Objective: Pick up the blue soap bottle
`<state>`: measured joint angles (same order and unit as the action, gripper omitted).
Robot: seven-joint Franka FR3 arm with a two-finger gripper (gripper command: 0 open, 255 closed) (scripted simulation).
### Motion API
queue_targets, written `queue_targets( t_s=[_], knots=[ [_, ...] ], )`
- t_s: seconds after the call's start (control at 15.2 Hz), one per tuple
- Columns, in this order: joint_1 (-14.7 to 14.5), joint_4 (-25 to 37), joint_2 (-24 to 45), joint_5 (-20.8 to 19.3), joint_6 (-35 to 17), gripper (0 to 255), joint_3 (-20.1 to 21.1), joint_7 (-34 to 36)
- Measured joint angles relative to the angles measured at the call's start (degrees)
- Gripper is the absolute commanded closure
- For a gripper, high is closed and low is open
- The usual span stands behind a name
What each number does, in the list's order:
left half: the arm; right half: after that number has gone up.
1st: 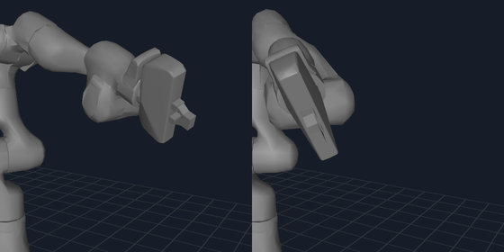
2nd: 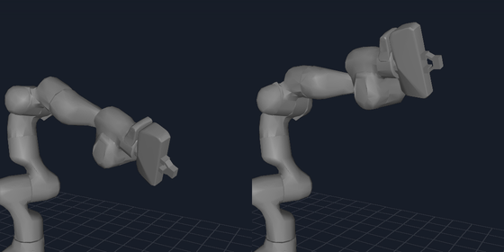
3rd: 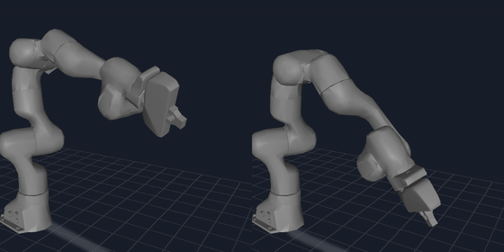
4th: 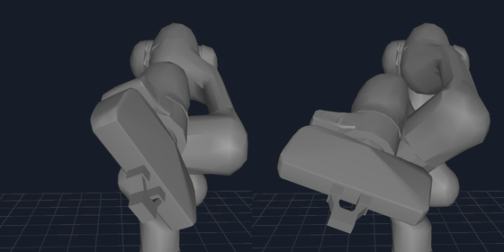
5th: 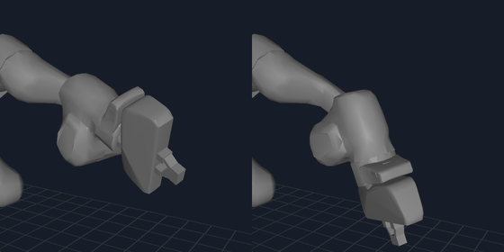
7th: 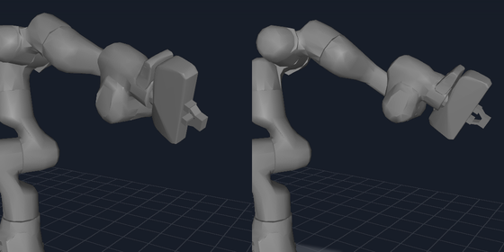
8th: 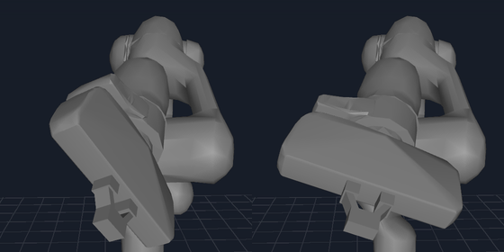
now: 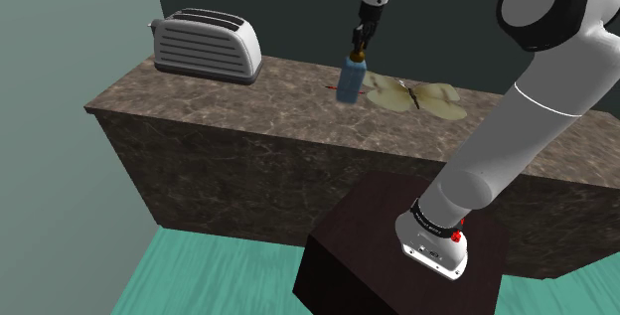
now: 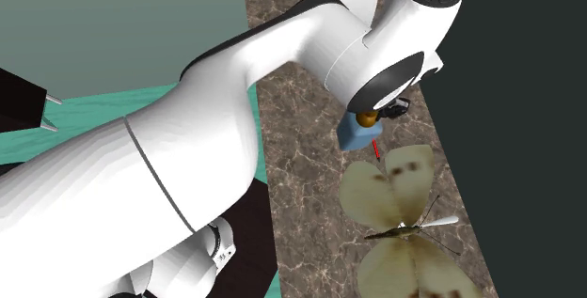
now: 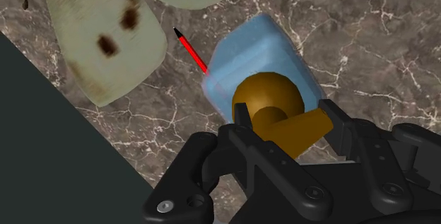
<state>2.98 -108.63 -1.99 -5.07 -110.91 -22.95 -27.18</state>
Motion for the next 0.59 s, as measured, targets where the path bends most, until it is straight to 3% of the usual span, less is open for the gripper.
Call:
queue_targets(
  t_s=[0.59],
  knots=[
    [-0.08, 6.65, -0.11, 0.13, 6.74, 255, 0.09, -0.44]
  ],
)
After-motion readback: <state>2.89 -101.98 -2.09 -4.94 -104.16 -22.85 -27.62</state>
